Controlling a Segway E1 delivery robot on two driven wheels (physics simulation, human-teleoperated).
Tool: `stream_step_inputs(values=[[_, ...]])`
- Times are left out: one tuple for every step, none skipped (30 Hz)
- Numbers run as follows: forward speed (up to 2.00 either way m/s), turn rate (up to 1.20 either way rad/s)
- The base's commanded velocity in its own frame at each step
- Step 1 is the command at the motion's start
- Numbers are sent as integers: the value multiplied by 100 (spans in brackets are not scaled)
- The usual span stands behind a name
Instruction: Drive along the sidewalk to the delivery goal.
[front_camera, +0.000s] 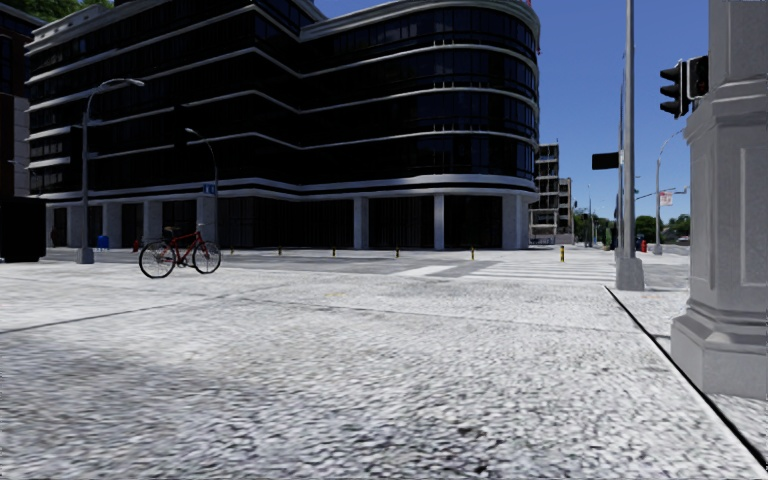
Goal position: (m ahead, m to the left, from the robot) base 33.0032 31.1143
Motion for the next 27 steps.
stream_step_inputs(values=[[200,-25],[200,-25],[200,-26],[200,-26],[200,-26],[200,-26],[200,-26],[200,-27],[200,-30],[200,-37],[200,-39],[200,-40],[200,-40],[200,-40],[200,-40],[200,-40],[200,-40],[200,-40],[200,-40],[200,-40],[200,-40],[200,-40],[200,-40],[200,-41],[200,-41],[200,-41],[200,-41]])
